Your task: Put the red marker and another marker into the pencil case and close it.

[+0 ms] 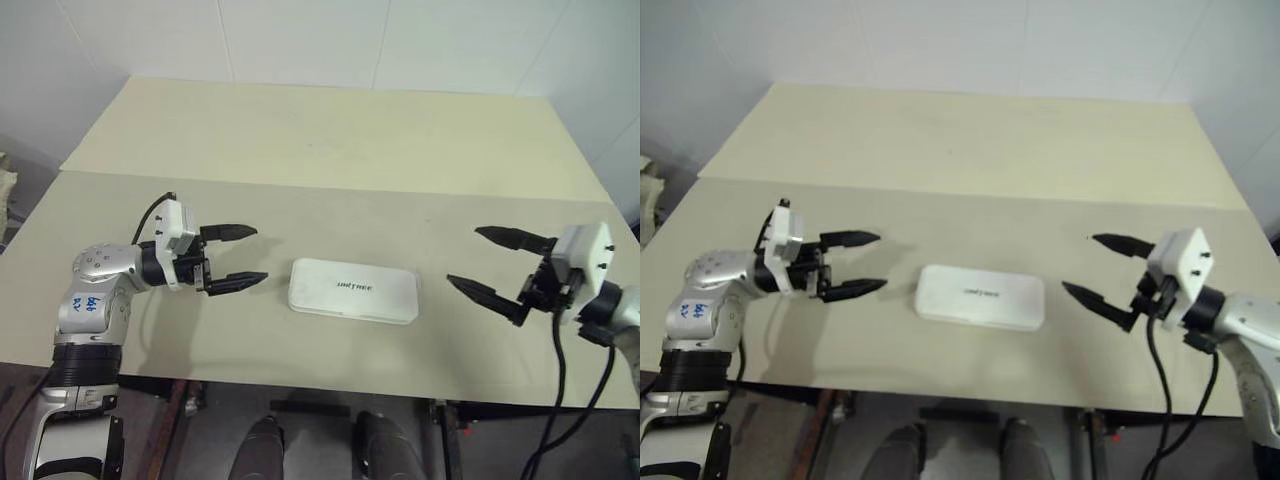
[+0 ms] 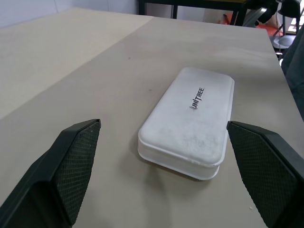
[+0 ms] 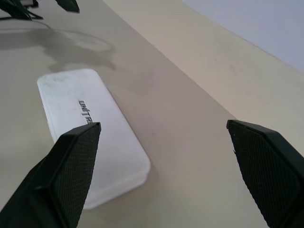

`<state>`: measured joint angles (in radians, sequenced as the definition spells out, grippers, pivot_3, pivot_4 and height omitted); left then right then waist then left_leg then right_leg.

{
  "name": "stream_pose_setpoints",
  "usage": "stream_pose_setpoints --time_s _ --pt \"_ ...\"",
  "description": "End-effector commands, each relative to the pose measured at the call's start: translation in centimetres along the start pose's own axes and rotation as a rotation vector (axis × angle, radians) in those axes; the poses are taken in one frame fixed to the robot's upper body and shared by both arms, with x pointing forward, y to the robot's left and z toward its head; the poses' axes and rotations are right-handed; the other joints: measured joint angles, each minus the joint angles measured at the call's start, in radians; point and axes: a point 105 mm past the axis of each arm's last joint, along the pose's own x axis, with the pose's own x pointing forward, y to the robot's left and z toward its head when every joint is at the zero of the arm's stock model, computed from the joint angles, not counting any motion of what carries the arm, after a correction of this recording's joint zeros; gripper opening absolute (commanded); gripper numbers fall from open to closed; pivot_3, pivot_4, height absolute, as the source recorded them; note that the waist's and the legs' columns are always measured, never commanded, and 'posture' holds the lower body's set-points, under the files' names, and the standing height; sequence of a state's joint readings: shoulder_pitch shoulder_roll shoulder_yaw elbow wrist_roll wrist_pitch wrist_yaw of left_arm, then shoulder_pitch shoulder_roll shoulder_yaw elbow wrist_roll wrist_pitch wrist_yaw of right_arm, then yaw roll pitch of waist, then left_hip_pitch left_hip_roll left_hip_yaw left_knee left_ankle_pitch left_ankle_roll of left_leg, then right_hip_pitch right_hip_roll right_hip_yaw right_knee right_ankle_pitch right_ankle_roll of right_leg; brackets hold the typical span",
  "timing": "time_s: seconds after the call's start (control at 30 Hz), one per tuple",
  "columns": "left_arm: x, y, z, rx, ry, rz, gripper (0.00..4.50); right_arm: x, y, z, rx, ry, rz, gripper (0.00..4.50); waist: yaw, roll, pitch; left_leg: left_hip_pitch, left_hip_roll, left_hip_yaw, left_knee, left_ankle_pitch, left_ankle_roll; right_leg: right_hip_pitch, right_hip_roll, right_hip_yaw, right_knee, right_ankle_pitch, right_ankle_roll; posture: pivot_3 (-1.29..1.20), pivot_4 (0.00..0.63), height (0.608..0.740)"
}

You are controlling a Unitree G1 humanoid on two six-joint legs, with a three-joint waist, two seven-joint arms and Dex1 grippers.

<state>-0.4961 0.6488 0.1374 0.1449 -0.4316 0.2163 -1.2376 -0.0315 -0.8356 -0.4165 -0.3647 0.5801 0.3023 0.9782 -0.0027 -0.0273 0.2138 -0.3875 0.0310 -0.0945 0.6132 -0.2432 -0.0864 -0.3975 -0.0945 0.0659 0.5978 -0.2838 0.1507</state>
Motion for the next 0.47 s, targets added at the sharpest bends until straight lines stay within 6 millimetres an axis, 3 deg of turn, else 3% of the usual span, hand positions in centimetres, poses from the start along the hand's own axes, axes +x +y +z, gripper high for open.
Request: stream_pose_setpoints --time_s 0.03,0.47 --pt "0.6 -0.1 1.1 0.083 0.01 -0.013 4.47 -1.1 -0.9 0.9 -0.051 -0.01 -0.001 4.5 -0.001 0.0 0.0 0.0 0.0 0.0 0.0 0.0 0.0 0.0 0.0 0.0 0.0 0.0 0.0 0.0 0.15 0.74" --pt "0.1 -1.0 0.9 0.088 0.048 0.023 4.47 -0.4 -1.1 -0.5 -0.04 0.024 0.05 4.5 -0.023 0.0 0.0 0.0 0.0 0.0 0.0 0.0 0.0 0.0 0.0 0.0 0.0 0.0 0.001 0.0 0.15 0.74"
